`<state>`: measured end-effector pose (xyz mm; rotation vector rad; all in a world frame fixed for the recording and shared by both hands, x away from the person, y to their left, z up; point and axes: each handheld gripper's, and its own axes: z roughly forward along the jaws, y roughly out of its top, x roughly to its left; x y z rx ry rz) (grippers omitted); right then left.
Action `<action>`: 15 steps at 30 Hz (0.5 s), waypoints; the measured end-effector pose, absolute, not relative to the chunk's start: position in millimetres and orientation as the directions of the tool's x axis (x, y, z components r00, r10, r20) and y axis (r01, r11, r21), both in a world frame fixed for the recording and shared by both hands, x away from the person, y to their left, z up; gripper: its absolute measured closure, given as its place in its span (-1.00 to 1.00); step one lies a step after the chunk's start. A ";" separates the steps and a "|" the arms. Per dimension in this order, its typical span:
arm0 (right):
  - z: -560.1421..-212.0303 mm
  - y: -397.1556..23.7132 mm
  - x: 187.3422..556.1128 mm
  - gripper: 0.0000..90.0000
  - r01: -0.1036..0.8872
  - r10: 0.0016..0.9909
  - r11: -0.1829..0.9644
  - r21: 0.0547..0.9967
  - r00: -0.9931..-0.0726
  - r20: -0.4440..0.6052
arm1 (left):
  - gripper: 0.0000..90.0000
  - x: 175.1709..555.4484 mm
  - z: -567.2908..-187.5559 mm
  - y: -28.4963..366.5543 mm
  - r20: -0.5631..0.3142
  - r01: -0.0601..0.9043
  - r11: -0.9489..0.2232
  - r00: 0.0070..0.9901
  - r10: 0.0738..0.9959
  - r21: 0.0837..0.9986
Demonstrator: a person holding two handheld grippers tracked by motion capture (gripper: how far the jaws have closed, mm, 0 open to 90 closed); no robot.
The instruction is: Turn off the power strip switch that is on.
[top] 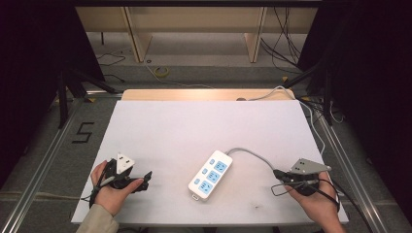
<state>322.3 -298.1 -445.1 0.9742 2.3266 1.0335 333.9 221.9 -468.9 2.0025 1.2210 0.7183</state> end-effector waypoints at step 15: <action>-437.4 -290.2 326.7 1.00 0.438 0.721 0.491 0.753 -0.689 -0.070 | -0.87 332.7 -468.8 221.9 0.108 0.531 -0.333 0.409 0.906 0.779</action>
